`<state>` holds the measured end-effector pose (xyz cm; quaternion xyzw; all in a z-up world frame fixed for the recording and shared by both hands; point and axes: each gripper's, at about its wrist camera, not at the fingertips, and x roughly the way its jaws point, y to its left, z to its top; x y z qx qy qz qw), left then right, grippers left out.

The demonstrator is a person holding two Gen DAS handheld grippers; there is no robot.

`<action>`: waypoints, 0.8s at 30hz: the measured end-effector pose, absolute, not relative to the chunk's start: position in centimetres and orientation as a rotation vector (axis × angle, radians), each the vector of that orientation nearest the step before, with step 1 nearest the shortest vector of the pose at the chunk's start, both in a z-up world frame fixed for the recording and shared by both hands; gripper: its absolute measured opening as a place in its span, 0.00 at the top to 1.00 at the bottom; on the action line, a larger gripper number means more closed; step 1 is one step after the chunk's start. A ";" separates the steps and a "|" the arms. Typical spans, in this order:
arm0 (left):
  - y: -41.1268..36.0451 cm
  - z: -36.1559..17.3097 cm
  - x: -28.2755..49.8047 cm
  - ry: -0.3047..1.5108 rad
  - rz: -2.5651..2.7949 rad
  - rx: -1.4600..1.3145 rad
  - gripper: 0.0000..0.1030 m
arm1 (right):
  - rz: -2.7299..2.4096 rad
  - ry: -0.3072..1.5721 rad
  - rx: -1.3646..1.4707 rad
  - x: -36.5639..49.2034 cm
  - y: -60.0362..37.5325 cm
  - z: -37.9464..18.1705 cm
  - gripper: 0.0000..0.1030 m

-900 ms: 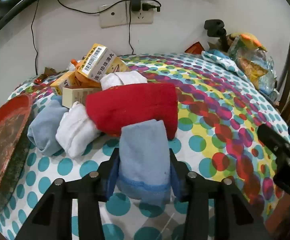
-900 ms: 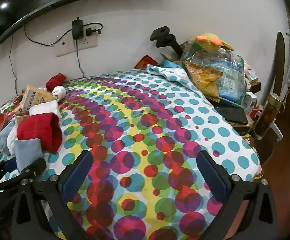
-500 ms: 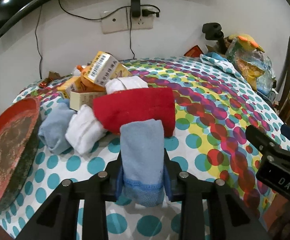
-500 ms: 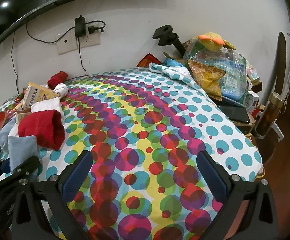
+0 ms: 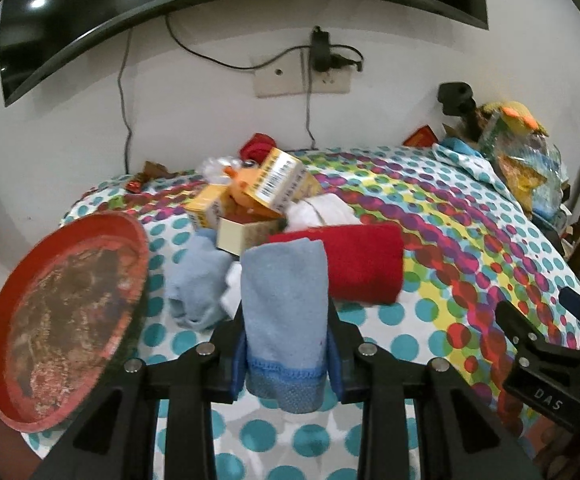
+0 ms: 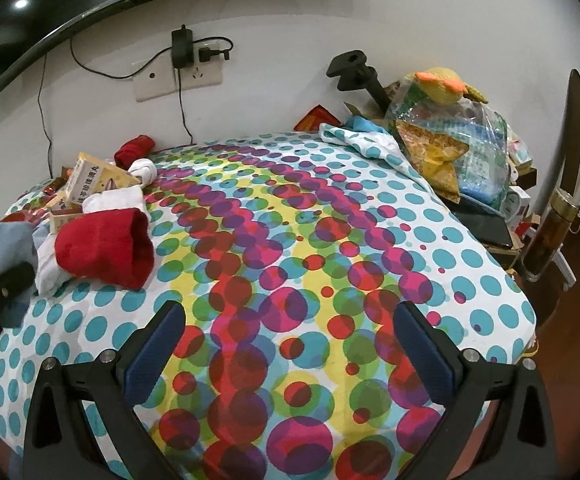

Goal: Organize objects
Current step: 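Grasp the light blue sock with the left gripper and lift it toward the red tray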

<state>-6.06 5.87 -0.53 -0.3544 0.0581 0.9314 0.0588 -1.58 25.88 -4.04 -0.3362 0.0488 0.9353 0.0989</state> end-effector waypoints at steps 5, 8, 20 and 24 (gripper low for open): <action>3.9 0.2 -6.4 0.165 2.861 -1.076 0.69 | 2.778 0.143 -1.001 -1.6 25.6 -4.0 0.00; 2.4 0.5 -6.5 0.156 2.890 -1.082 0.69 | 2.785 0.135 -1.005 -1.6 25.4 -4.0 0.00; -6.2 0.4 -6.9 0.114 3.022 -1.147 0.69 | 2.789 0.120 -1.024 -1.7 25.0 -4.2 0.00; -9.6 0.5 -6.9 0.108 3.075 -1.174 0.69 | 2.789 0.121 -1.035 -1.8 24.9 -4.3 0.00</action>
